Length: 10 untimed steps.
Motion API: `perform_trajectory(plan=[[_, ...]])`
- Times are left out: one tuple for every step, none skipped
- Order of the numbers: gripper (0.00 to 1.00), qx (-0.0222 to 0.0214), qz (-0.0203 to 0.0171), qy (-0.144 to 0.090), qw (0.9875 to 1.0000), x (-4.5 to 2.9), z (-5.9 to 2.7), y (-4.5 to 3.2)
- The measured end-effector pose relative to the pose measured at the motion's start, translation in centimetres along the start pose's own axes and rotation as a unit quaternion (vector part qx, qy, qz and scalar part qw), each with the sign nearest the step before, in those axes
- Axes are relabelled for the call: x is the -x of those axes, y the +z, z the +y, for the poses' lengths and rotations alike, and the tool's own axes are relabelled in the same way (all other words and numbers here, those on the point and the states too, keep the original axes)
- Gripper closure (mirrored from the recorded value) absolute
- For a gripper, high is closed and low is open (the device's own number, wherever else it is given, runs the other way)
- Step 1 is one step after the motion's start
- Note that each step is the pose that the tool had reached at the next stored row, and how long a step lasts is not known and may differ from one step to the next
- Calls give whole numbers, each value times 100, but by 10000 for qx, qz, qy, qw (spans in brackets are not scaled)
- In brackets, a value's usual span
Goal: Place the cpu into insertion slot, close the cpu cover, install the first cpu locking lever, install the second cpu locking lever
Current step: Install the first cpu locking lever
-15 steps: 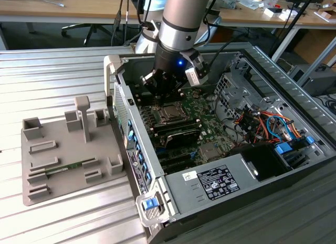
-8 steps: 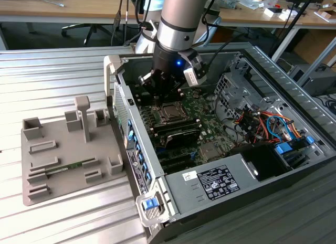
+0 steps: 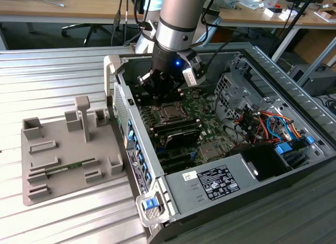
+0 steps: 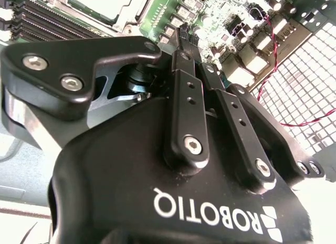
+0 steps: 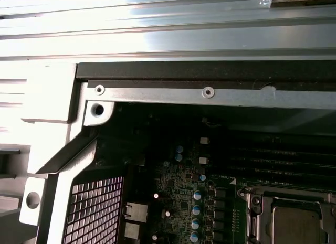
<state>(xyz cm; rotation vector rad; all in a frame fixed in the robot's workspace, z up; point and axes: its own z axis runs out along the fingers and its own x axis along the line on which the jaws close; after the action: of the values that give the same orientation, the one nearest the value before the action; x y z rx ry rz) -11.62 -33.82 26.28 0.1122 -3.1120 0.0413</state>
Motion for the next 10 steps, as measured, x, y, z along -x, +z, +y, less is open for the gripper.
perform_trajectory(plan=[[90,0,0,0,10000,-1,0,0],[90,0,0,0,10000,-2,0,0],[90,0,0,1,10000,-7,1,0],[90,0,0,0,10000,-10,1,0],[90,0,0,0,10000,-18,1,0],[90,-1,1,0,10000,-21,1,-2],[90,-1,0,-1,10000,-23,1,-10],[90,0,-1,0,10000,-26,1,-20],[90,-1,-3,0,10000,-29,1,-44],[90,-1,-5,-1,10000,-31,0,-67]])
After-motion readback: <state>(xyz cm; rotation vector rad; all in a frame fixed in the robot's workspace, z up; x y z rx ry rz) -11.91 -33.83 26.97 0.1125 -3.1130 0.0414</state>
